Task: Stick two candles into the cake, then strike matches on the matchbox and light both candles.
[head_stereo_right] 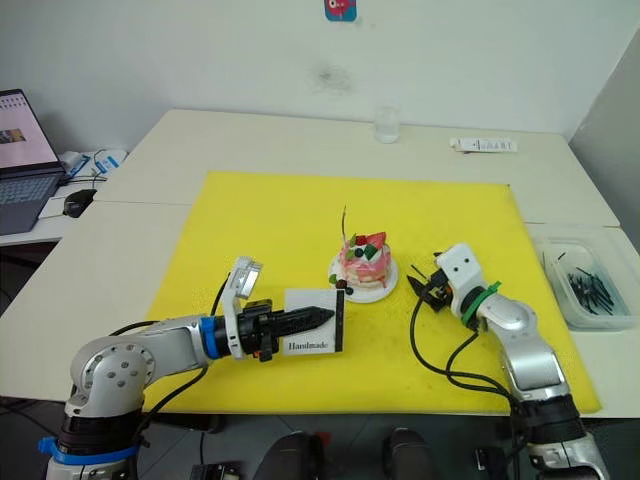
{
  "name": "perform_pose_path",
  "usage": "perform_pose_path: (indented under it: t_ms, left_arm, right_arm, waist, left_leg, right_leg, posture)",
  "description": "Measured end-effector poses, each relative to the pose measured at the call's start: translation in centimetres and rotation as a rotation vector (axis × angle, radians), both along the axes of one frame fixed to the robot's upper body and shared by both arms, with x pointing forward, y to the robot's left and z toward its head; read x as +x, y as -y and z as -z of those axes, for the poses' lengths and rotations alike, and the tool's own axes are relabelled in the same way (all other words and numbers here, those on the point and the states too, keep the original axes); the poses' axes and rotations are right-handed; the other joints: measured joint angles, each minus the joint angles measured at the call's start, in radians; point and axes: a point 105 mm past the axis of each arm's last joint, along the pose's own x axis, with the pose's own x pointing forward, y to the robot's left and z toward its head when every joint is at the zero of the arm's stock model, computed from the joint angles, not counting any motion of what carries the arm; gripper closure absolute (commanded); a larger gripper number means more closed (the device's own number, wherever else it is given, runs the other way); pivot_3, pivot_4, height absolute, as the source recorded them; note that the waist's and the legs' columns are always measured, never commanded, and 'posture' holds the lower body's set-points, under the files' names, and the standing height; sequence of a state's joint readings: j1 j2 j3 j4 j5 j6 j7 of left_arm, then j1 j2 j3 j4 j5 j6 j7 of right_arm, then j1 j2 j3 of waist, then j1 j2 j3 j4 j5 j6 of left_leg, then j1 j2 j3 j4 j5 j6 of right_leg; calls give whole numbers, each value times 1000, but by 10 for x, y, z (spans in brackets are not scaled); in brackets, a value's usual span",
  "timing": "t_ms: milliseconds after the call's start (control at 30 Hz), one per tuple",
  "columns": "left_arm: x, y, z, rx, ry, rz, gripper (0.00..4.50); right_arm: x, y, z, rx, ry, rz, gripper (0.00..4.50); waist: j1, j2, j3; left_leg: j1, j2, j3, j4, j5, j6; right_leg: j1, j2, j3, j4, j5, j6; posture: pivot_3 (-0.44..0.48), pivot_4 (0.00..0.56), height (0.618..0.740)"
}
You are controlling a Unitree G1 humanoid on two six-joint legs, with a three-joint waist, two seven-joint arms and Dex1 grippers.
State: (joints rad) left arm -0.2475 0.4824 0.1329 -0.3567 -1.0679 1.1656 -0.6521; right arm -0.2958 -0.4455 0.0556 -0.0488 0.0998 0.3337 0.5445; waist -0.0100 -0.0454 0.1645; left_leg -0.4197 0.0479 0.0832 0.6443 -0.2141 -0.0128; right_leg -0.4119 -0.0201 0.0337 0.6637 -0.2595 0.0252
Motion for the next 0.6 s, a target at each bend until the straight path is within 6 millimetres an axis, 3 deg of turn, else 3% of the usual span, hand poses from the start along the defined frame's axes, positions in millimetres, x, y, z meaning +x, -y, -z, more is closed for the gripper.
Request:
perform_pose_path:
  t_ms: [133, 233, 467, 500, 600]
  left_arm:
    - [-1, 2, 1, 0, -5, 6, 4500]
    - [-1, 3, 1, -2, -3, 6, 4500]
    - [-1, 4, 1, -5, 1, 8, 4500]
    - [-1, 4, 1, -5, 0, 9, 4500]
    - [-1, 5, 1, -3, -1, 12, 4500]
  right_arm:
    - [9, 0, 7, 14, -36, 16, 891]
    - [10, -1, 8, 15, -62, 21, 1633]
    - [10, -7, 12, 31, -136, 37, 4218]
    - [10, -7, 13, 29, -146, 42, 4453]
    - [9, -8, 12, 28, -153, 57, 4453]
  waist:
    - [-2, 0, 0]
    - [-3, 0, 0]
    - [-3, 0, 0]
    - [-3, 0, 0]
    - [-3, 0, 0]
  left_leg:
    - [0, 0, 0, 0, 0, 0]
    - [0, 0, 0, 0, 0, 0]
    - [0, 0, 0, 1, 0, 0]
    - [1, 0, 0, 1, 0, 0]
    - [1, 0, 0, 1, 0, 0]
  right_leg:
    - [0, 0, 0, 0, 0, -1]
    - [0, 0, 0, 0, 1, -1]
    - [1, 0, 0, 1, 1, 0]
    - [1, 0, 0, 0, 1, 0]
    - [1, -1, 0, 0, 1, 0]
  posture:
    - [0, 150, 727]
    - [0, 150, 727]
    - [0, 150, 727]
    - [0, 150, 727]
    - [0, 150, 727]
